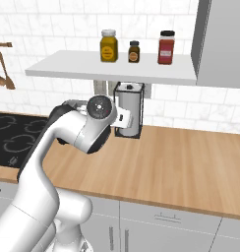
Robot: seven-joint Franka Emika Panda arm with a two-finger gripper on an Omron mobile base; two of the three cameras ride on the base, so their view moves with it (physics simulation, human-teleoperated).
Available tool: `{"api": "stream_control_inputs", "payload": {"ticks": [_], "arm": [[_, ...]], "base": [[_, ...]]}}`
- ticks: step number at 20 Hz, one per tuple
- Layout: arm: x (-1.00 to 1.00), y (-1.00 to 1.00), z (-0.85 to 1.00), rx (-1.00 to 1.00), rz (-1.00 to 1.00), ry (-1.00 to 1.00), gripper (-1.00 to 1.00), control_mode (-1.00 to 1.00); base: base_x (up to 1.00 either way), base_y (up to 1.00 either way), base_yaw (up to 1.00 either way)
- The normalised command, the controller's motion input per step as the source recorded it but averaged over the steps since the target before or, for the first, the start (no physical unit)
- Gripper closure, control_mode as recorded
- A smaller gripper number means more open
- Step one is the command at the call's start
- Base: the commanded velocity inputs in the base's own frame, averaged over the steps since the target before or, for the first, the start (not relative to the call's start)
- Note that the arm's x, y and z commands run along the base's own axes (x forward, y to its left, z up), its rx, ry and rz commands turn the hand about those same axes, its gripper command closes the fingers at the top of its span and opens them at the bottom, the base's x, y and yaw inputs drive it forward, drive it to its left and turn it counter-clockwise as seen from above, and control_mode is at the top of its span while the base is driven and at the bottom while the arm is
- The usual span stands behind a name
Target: Start the toaster. Once the lever pops up, take the bread to the plate on the dining counter.
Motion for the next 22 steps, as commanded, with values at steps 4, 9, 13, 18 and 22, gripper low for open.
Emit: {"api": "stream_control_inputs", "payload": {"ticks": [4, 9, 13, 18, 22], "arm": [[0.0, 0.0, 0.0, 0.0, 0.0, 0.0, -1.0, -1.0], [0.0, 0.0, 0.0, 0.0, 0.0, 0.0, -1.0, -1.0], [0.0, 0.0, 0.0, 0.0, 0.0, 0.0, -1.0, -1.0], [0.0, 0.0, 0.0, 0.0, 0.0, 0.0, -1.0, -1.0], [0.0, 0.0, 0.0, 0.0, 0.0, 0.0, -1.0, -1.0]], "base": [[0.0, 0.0, 0.0], [0.0, 0.0, 0.0], [0.0, 0.0, 0.0], [0.0, 0.0, 0.0], [0.0, 0.0, 0.0]]}}
